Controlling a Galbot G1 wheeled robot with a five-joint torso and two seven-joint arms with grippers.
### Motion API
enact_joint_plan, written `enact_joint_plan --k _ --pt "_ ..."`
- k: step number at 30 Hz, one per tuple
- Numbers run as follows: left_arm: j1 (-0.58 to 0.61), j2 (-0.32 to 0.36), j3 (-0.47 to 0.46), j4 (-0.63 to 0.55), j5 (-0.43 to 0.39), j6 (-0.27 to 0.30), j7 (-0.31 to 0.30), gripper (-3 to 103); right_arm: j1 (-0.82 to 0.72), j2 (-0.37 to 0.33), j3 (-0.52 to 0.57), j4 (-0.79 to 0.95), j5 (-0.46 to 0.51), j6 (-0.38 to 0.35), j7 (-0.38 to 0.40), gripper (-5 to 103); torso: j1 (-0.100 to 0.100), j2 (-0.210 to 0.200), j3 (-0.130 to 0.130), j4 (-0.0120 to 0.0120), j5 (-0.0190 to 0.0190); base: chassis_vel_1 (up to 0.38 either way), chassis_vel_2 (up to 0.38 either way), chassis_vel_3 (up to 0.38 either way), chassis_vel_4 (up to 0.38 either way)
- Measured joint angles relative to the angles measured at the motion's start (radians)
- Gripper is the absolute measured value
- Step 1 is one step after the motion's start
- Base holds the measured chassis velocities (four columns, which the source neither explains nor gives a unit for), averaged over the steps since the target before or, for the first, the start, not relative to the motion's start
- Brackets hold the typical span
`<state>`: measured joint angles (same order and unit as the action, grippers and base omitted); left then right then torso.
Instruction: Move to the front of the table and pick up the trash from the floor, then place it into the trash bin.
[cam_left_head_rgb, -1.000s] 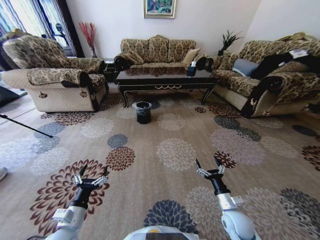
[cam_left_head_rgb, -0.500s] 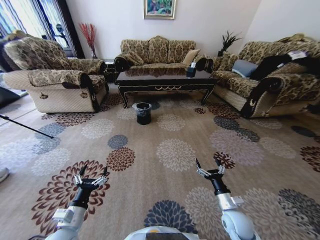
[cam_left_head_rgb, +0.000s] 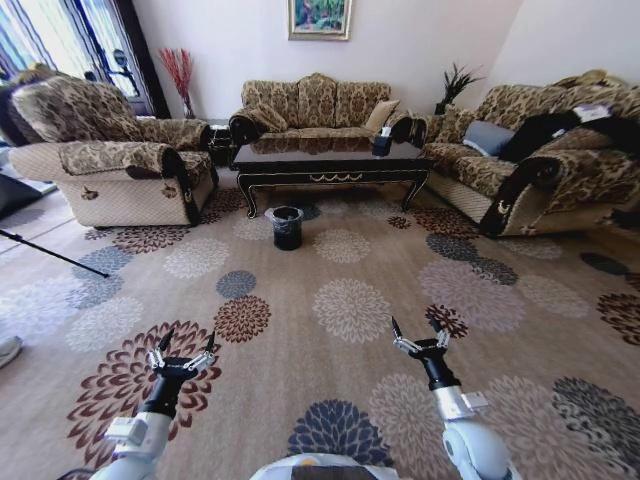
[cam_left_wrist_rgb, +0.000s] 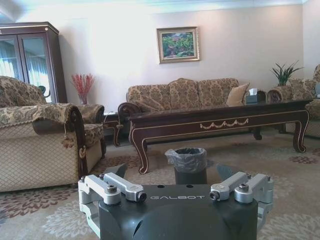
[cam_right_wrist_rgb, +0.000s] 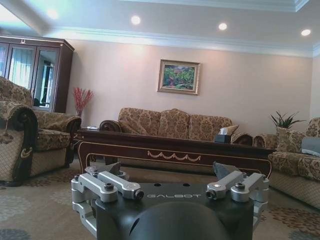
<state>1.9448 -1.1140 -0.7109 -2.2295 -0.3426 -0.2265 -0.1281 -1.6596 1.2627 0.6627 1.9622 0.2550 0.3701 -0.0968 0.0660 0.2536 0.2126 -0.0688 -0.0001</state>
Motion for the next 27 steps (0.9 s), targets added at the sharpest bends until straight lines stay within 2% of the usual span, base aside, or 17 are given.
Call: enact_joint_plan --k 11,27 --pt "0.0 0.0 0.0 0.0 0.0 0.0 0.0 100 0.0 0.0 0.0 0.0 0.0 0.0 0.0 100 0.01 0.027 0.017 -0.0001 0.0001 0.0 0.0 0.0 0.0" --pt "0.0 0.0 0.0 0.0 0.0 0.0 0.0 100 0.0 0.0 0.0 0.0 0.0 0.0 0.0 100 0.028 0.091 0.062 -0.0001 0.0001 0.0 0.0 0.0 0.0"
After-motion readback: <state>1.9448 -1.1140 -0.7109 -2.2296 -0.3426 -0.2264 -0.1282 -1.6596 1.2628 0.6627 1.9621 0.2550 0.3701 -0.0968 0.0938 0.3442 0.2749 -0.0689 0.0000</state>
